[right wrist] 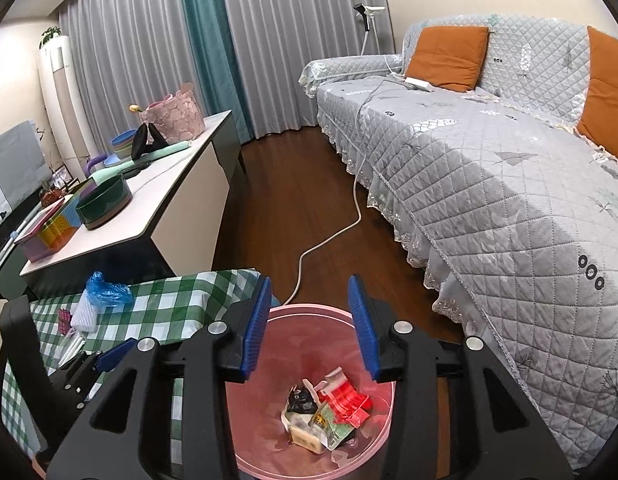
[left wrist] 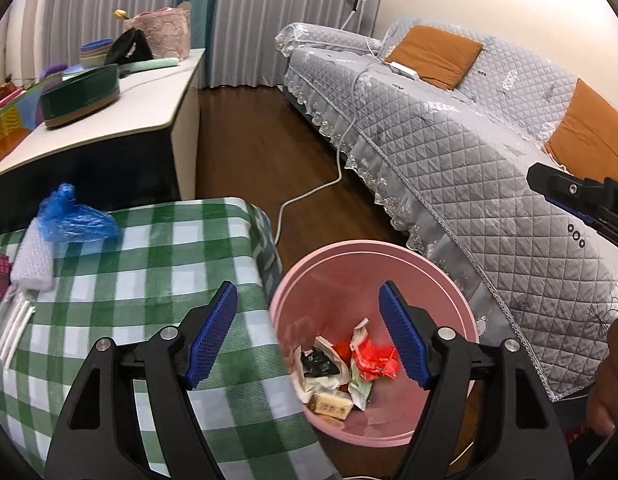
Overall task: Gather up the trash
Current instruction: 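Move both open grippers back over the table trash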
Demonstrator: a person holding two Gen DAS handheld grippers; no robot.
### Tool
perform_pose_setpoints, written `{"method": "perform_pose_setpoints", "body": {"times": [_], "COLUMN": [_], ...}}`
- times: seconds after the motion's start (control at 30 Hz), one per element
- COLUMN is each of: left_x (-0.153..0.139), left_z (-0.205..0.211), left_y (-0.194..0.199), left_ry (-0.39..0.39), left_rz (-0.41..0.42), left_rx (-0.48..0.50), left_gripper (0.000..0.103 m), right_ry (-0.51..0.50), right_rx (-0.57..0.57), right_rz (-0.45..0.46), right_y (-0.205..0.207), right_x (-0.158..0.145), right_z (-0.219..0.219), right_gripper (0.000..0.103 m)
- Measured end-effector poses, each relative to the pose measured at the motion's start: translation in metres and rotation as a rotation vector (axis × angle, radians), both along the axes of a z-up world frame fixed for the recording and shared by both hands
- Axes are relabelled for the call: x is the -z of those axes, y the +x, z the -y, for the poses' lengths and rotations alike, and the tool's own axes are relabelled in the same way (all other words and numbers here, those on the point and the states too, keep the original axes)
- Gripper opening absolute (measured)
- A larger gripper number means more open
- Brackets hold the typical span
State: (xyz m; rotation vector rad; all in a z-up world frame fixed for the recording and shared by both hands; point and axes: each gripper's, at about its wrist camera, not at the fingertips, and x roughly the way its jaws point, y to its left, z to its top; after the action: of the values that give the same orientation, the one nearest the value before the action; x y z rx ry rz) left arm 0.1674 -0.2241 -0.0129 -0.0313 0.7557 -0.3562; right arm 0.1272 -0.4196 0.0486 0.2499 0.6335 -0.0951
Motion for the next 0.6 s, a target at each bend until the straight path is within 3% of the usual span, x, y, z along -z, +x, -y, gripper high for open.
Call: {"method": "perform_pose_setpoints", "body": {"times": [0.2, 0.43, 0.6], "left_x": [-0.019, -0.029, -0.028], "left_z": [-0.029, -0.075, -0.116], "left_y": [-0.012, -0.03, -0.041], "left_ry": [-0.009, -0.02, 0.0], "left_rz": [0.037, 0.05, 0.055], "left_rx": [-0.022, -0.047, -0.074], "left_gripper": [0.067, 0.045, 0.042], "right_ry": [0.013, 0.011, 0.001], "right_rx": [-0.005, -0.031, -0.069], "right_rz": [0.011, 0.028, 0.046], "right_y": [-0.001, -0.004, -0.007], "right_x": [-0.002, -0.008, -0.012], "right_z": [-0.005, -0.027, -0.055], "right_gripper": [0.041, 0.041, 0.041]}}
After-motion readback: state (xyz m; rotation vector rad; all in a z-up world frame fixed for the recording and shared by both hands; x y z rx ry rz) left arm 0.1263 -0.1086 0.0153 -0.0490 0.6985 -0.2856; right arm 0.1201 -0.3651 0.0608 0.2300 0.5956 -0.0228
